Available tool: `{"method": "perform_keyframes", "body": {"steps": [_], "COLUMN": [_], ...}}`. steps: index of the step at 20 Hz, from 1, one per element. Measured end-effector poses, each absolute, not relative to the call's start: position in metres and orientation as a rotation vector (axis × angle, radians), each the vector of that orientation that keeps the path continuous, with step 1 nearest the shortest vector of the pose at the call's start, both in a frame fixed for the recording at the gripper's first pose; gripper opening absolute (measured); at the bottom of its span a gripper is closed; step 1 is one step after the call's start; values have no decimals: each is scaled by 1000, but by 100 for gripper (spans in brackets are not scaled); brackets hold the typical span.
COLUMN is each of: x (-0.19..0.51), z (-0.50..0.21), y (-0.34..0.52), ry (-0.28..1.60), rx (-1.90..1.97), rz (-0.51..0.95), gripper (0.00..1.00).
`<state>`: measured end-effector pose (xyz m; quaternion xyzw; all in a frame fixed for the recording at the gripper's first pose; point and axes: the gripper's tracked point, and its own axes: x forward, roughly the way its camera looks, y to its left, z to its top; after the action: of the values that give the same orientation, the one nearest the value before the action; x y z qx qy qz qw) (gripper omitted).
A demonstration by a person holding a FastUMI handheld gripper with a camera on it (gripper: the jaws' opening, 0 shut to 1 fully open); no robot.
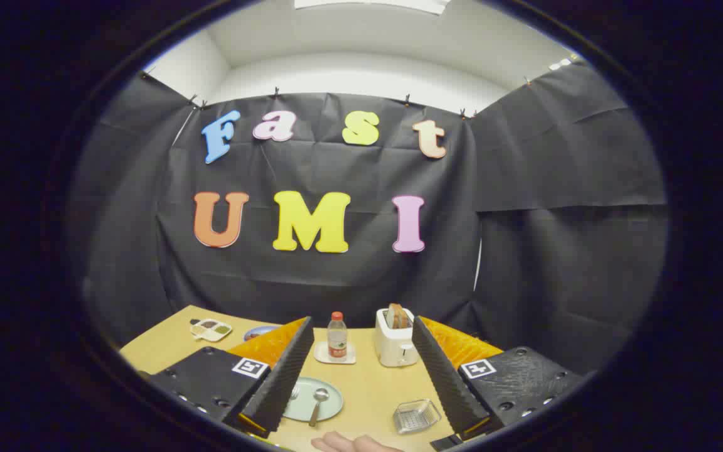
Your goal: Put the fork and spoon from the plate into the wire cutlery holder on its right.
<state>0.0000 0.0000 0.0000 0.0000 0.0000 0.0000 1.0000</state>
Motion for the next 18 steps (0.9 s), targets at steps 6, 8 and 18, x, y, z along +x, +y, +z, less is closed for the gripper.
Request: {"method": "perform_keyframes", "body": {"steps": [6,8,18], "x": [21,28,67], "z": [-20,-31,-105], "y": [-8,-6,21], "ry": [58,92,232], "rx": [9,18,-51], "rz": [4,3,20], "gripper": [95,95,95]}}
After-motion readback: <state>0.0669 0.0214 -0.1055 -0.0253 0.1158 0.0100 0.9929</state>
